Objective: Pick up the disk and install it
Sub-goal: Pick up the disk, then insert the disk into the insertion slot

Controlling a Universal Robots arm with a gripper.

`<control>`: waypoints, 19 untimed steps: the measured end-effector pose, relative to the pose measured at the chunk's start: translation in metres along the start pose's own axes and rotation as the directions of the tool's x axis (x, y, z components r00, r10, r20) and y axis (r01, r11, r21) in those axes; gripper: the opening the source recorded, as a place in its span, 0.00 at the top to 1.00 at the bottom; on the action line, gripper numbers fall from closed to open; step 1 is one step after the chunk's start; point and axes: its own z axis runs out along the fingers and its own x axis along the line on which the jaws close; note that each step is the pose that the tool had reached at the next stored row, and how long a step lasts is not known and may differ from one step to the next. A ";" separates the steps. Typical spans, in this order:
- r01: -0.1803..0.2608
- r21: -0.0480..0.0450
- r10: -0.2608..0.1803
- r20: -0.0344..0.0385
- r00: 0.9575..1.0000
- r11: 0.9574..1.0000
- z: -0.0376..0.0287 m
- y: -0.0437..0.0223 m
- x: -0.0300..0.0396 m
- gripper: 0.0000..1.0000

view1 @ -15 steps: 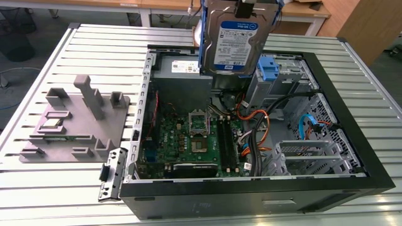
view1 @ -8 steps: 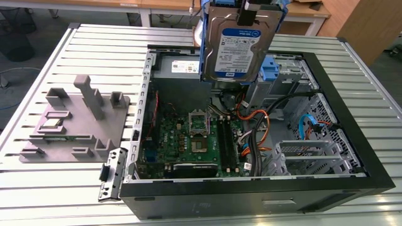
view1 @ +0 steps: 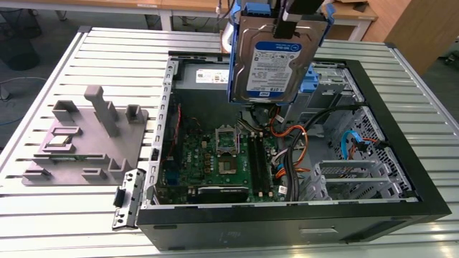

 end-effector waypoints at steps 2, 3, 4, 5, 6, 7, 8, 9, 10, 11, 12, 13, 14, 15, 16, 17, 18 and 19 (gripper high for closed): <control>0.000 0.000 0.000 0.000 1.000 1.000 -0.0001 -0.0001 0.0051 0.65; 0.000 0.000 0.000 0.000 1.000 1.000 -0.0003 -0.0002 0.0076 0.65; 0.000 0.000 0.000 0.000 1.000 1.000 -0.0004 -0.0003 0.0101 0.65; 0.000 0.000 0.000 0.000 1.000 1.000 -0.0006 -0.0004 0.0126 0.65; 0.000 0.000 0.000 0.000 1.000 1.000 -0.0006 -0.0004 0.0151 0.65; 0.000 0.000 0.000 0.000 1.000 1.000 -0.0007 -0.0005 0.0177 0.65; 0.000 0.000 0.000 0.000 1.000 1.000 -0.0008 -0.0006 0.0205 0.65; 0.000 0.000 0.000 0.000 1.000 1.000 -0.0010 -0.0007 0.0229 0.65; 0.000 0.000 0.000 0.000 1.000 1.000 -0.0012 -0.0007 0.0255 0.65; 0.000 0.000 0.000 0.000 1.000 1.000 -0.0012 -0.0008 0.0281 0.65; 0.000 0.000 0.000 0.000 1.000 1.000 -0.0013 -0.0009 0.0306 0.65; 0.000 0.000 0.000 0.000 1.000 1.000 -0.0015 -0.0010 0.0331 0.65; 0.000 0.000 0.000 0.000 1.000 1.000 -0.0016 -0.0011 0.0356 0.65; 0.000 0.000 0.000 0.000 1.000 1.000 -0.0018 -0.0011 0.0380 0.65; 0.000 0.000 0.000 0.000 1.000 1.000 -0.0018 -0.0012 0.0406 0.65; 0.000 0.000 0.000 0.000 1.000 1.000 -0.0019 -0.0013 0.0431 0.65; 0.000 0.000 0.000 0.000 1.000 1.000 -0.0020 -0.0014 0.0457 0.65; 0.000 0.000 0.000 0.000 1.000 1.000 -0.0022 -0.0014 0.0481 0.65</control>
